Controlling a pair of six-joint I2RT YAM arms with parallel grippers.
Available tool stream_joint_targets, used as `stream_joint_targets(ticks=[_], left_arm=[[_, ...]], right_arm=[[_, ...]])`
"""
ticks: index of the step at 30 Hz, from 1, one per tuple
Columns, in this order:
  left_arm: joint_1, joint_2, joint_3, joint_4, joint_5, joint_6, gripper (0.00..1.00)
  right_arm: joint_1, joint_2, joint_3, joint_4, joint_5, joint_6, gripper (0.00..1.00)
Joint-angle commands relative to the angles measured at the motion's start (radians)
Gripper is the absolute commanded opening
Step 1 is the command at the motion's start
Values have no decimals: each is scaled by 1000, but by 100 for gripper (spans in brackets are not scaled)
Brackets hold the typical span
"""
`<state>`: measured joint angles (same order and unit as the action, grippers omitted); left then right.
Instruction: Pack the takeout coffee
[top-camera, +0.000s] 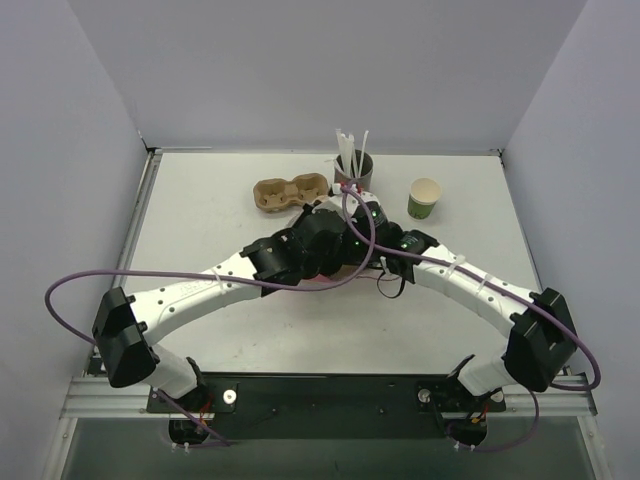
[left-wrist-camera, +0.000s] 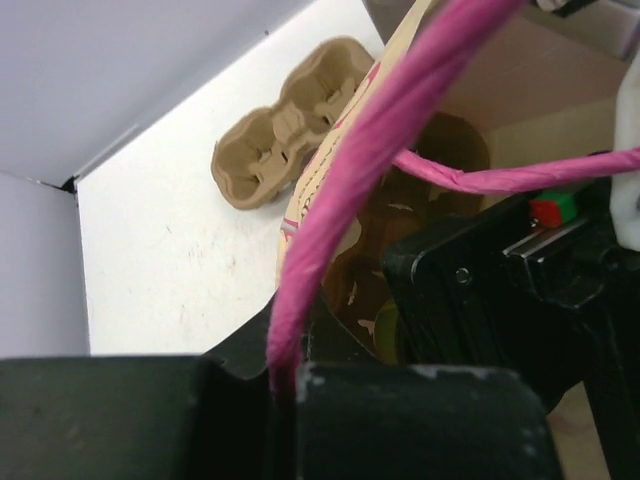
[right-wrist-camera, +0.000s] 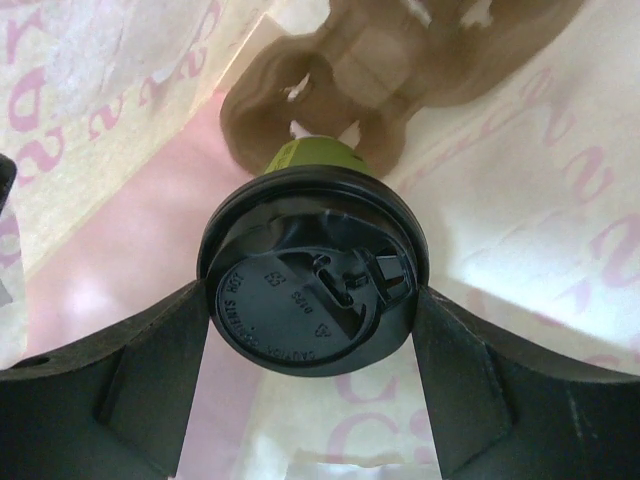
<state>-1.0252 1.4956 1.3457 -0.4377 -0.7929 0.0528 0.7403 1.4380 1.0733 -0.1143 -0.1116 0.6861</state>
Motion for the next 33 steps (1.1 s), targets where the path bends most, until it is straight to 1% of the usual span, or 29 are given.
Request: stream_joint_targets(ticks=[1, 2, 5, 7, 8, 9, 10, 12, 15, 17, 20, 24, 27, 29, 31, 33], left_arm=[[-79, -54, -57, 336, -97, 177, 0], [-82, -57, -62, 381, -112, 194, 0], [-90, -64, -62, 407, -120, 182, 0], [-98, -70, -91, 424, -121, 182, 0], [-99, -83, -105, 486, -121, 170, 0], [-99, -92, -115, 499, -124, 159, 0], [-101, -95, -125, 505, -137, 145, 0], [-107, -110, -160, 540, -146, 122, 0], [-115, -138, -220, 599, -121, 81, 0], [-116, -150, -236, 614, -103, 49, 0], [-125, -167, -279, 652, -85, 39, 0], [-148, -196, -335, 648, -80, 7, 0], [-159, -238, -365, 600, -80, -47, 0], [-168, -265, -395, 584, -72, -48, 0], [-177, -278, -411, 558, -75, -100, 0], [-187, -297, -425, 534, -68, -114, 0]], right_arm=[[-12, -45, -24, 57, 61, 79, 54], [-13, -51, -35, 59, 67, 87, 54], [-12, -73, -45, 61, 98, 93, 54], [-12, -86, -62, 73, 108, 105, 53], [-10, -91, -71, 83, 151, 110, 53], [-9, -100, -105, 99, 164, 118, 53], [-9, -103, -121, 151, 177, 133, 53], [-6, -108, -156, 200, 210, 144, 53], [-1, -105, -199, 278, 262, 150, 52], [1, -94, -219, 326, 271, 174, 52], [16, -74, -254, 392, 262, 219, 51], [33, -67, -326, 485, 256, 265, 51], [37, -65, -377, 543, 251, 306, 50], [53, -65, -395, 565, 257, 319, 50], [65, -68, -426, 596, 260, 320, 50], [73, -76, -447, 610, 260, 320, 50]])
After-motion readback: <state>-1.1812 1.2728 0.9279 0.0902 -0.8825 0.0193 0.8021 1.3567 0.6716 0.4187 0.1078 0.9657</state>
